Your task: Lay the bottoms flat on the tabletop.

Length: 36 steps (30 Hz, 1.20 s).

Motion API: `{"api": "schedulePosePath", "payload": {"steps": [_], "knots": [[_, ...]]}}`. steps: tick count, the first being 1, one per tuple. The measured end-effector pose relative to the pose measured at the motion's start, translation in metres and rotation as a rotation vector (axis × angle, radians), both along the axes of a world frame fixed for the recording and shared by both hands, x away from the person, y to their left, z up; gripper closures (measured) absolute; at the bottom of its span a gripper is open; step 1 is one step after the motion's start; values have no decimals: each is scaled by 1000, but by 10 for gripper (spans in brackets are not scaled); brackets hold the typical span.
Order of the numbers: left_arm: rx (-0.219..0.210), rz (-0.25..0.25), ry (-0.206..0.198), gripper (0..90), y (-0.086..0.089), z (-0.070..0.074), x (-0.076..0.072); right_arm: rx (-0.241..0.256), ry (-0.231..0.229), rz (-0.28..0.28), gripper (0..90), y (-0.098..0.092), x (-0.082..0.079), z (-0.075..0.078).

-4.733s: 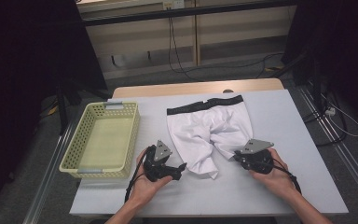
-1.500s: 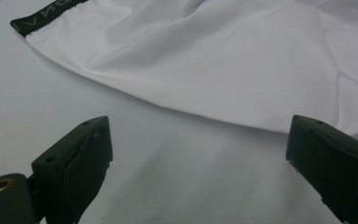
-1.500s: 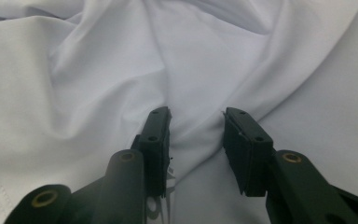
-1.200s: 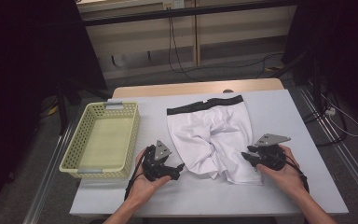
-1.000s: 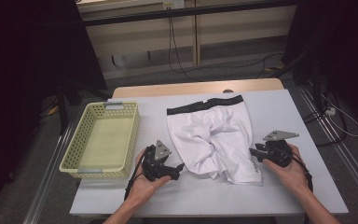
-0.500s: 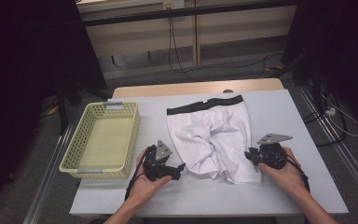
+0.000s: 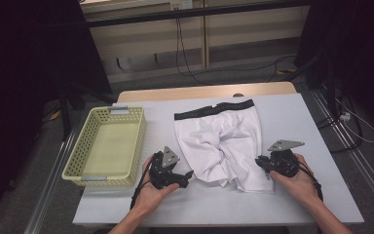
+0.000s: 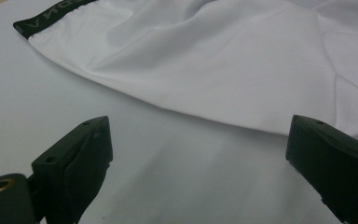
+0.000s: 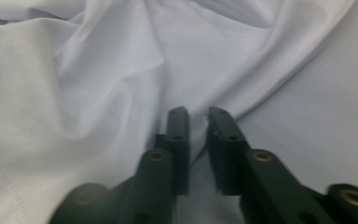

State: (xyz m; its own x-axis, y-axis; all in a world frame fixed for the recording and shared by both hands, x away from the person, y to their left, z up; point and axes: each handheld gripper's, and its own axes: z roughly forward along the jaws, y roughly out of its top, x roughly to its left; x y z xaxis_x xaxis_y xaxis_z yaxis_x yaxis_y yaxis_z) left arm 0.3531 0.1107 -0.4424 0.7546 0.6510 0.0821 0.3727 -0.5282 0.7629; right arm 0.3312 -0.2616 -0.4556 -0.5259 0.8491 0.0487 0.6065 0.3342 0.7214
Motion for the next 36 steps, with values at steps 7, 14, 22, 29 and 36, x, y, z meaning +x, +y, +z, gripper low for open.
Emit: {"api": "schedulePosePath", "payload": {"steps": [7, 14, 22, 29, 36], "knots": [[-8, 9, 3, 73, 3, 1, 1, 33, 51, -26, 900, -4, 2, 3], [-30, 15, 7, 72, 3, 1, 3, 21, 20, -75, 900, -14, 6, 16], [-30, 20, -1, 72, 3, 1, 4, 1, -2, -124, 900, -27, 24, 24], [-29, 21, 4, 72, 3, 1, 4, -38, -29, -147, 900, -36, 39, 27], [-30, 25, 6, 71, 5, 1, 4, -47, -47, -166, 900, -39, 49, 24]]}}
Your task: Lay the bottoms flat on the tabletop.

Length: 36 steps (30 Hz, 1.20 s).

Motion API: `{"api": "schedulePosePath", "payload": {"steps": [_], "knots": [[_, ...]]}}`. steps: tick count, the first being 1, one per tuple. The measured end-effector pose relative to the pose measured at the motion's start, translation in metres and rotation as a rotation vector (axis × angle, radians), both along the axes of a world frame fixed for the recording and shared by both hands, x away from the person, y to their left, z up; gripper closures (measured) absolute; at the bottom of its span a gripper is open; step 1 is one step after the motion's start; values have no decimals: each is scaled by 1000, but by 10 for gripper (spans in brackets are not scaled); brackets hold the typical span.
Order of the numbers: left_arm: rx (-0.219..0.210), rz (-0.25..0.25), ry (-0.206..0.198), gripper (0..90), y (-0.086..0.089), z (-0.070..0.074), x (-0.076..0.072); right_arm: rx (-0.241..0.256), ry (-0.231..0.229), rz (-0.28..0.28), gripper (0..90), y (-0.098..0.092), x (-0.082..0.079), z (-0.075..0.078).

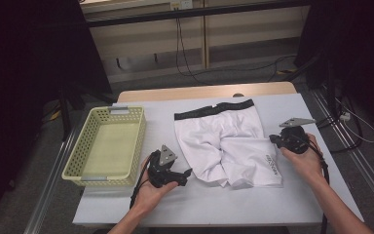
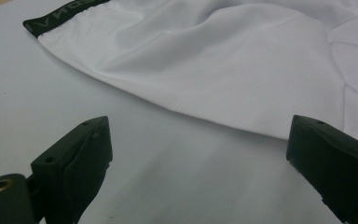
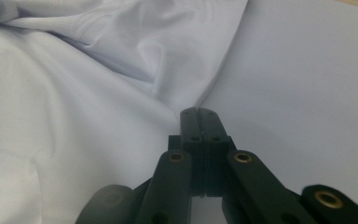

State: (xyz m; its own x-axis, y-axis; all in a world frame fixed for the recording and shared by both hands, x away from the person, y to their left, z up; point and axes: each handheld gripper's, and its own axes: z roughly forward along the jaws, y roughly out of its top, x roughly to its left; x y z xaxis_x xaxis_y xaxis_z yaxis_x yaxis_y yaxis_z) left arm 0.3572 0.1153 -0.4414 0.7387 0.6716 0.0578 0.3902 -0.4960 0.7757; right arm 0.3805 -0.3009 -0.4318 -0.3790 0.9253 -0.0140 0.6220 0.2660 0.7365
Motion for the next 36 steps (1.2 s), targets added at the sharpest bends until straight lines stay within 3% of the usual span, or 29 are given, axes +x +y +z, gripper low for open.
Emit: {"api": "schedulePosePath", "payload": {"steps": [5, 10, 14, 17, 18, 22, 24, 26, 31, 33, 36], "knots": [[-4, 2, 5, 70, 0, 0, 0, -34, -29, -19, 900, -1, 5, -2], [-1, 4, 2, 71, 0, 0, 0, -51, -20, -17, 900, -4, 14, -2], [2, 0, 6, 70, 2, 0, 0, -112, -29, -34, 900, -7, 19, -7], [0, 0, 4, 70, 3, 1, -2, -54, 14, -36, 879, -15, 21, -15], [-4, -1, 4, 69, 3, 1, -2, -25, 5, -17, 866, -16, 18, -16], [-5, 6, 4, 68, 3, 1, -1, 6, -31, 31, 793, -11, 6, -7], [-9, 5, 6, 69, 4, 2, -2, 51, -45, 59, 729, -10, -2, 0], [-7, 8, -1, 68, 4, 3, -3, 104, -40, 133, 674, -8, -11, 3], [-11, 14, 4, 67, 4, 3, -4, 103, -30, 296, 588, 5, -38, 3], [-12, 13, 4, 68, 4, 3, -4, 79, 11, 343, 594, 12, -45, 3], [-12, 10, -5, 68, 4, 4, -6, 52, 22, 406, 587, 25, -59, 4]]}}
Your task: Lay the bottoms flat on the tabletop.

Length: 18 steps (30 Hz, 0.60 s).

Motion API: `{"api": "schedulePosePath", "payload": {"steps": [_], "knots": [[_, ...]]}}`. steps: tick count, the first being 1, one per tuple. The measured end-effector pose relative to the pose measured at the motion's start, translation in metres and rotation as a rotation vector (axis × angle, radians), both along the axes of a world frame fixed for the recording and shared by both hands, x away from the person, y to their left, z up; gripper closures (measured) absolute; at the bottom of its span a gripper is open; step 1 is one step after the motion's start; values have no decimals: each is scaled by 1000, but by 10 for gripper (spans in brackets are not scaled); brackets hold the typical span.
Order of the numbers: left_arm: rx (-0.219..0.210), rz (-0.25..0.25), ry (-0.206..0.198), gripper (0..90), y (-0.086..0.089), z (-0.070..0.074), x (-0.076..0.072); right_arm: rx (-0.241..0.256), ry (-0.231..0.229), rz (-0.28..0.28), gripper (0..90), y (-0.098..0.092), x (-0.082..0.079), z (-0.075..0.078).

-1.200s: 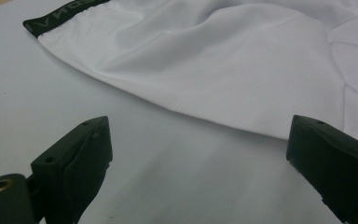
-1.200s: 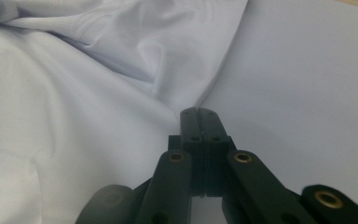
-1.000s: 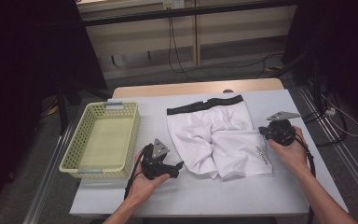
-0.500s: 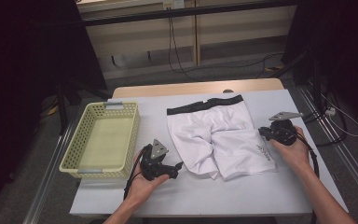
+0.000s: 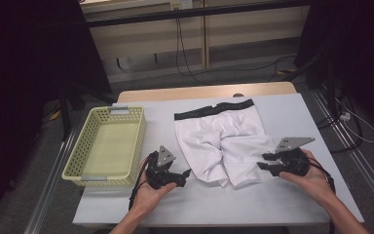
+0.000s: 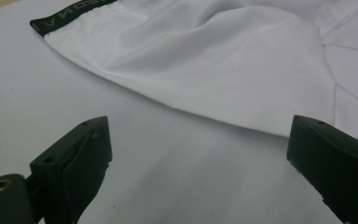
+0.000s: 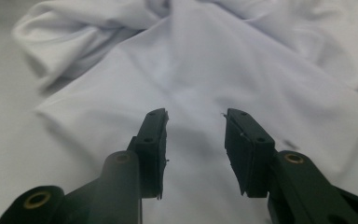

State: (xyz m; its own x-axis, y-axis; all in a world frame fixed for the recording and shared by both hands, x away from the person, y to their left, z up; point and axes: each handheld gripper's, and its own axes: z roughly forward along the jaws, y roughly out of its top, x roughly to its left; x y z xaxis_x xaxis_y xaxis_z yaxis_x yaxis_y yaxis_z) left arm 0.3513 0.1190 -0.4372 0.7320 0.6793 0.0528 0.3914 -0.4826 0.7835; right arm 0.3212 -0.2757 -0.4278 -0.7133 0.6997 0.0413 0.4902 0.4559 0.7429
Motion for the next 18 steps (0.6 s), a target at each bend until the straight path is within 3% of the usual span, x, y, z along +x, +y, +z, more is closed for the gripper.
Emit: {"api": "schedulePosePath", "payload": {"steps": [4, 7, 10, 12, 15, 18], "knots": [[-1, -4, 2, 68, -1, 0, -1, 3, 3, 78, 485, 11, -18, 1], [2, -9, 4, 68, -1, -1, -1, -62, 10, 100, 403, 16, -26, -6], [3, -12, 6, 68, -1, -1, -1, -88, 14, 112, 374, 19, -27, -17], [11, -17, 14, 67, -1, -2, 0, -113, 7, 131, 398, 21, -27, -22], [11, -18, 14, 66, -2, -2, 0, -98, -18, 148, 501, 21, -24, -23], [8, -16, 13, 66, -1, -2, 0, -74, -12, 151, 654, 23, -19, -24]]}}
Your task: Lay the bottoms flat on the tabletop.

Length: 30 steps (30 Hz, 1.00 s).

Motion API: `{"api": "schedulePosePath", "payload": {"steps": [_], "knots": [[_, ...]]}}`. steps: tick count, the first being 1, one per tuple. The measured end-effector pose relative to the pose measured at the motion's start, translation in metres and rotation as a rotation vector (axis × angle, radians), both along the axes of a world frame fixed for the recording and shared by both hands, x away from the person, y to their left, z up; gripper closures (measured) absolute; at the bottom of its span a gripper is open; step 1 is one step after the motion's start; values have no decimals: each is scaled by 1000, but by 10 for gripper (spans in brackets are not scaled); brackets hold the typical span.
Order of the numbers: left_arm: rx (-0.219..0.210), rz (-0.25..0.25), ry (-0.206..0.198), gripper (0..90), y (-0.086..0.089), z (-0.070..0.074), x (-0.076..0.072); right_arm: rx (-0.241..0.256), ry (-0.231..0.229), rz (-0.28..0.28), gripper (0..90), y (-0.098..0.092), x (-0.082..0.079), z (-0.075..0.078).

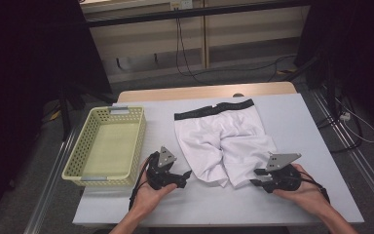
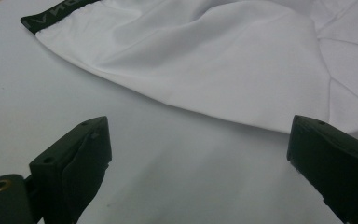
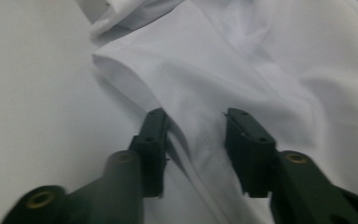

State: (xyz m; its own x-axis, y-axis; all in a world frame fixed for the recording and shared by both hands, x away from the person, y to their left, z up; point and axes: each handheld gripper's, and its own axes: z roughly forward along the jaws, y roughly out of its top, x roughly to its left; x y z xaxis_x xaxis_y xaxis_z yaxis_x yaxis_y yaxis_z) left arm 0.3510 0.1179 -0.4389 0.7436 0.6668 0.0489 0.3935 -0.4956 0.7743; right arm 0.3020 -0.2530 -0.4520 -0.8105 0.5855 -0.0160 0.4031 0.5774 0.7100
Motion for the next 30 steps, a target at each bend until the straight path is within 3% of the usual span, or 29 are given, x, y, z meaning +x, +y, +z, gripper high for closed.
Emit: {"api": "schedulePosePath", "payload": {"steps": [3, 5, 9, 17, 25, 30], "knots": [[2, -1, -1, 66, 1, 1, 0, -5, -3, 18, 838, 5, 0, 1], [2, 3, -4, 66, 1, 0, 0, -22, -11, 21, 881, 7, -2, 2], [2, 5, -2, 66, 2, 1, 0, -2, -16, 74, 887, 9, -11, 7], [4, -1, -3, 65, 1, 1, -1, 20, 8, 79, 888, 4, -33, 12], [2, 6, -2, 65, 2, 1, 0, 48, 36, 118, 888, 10, -64, 16], [2, 5, -5, 65, 1, 0, 0, 74, 69, 117, 886, 11, -71, 17]]}}
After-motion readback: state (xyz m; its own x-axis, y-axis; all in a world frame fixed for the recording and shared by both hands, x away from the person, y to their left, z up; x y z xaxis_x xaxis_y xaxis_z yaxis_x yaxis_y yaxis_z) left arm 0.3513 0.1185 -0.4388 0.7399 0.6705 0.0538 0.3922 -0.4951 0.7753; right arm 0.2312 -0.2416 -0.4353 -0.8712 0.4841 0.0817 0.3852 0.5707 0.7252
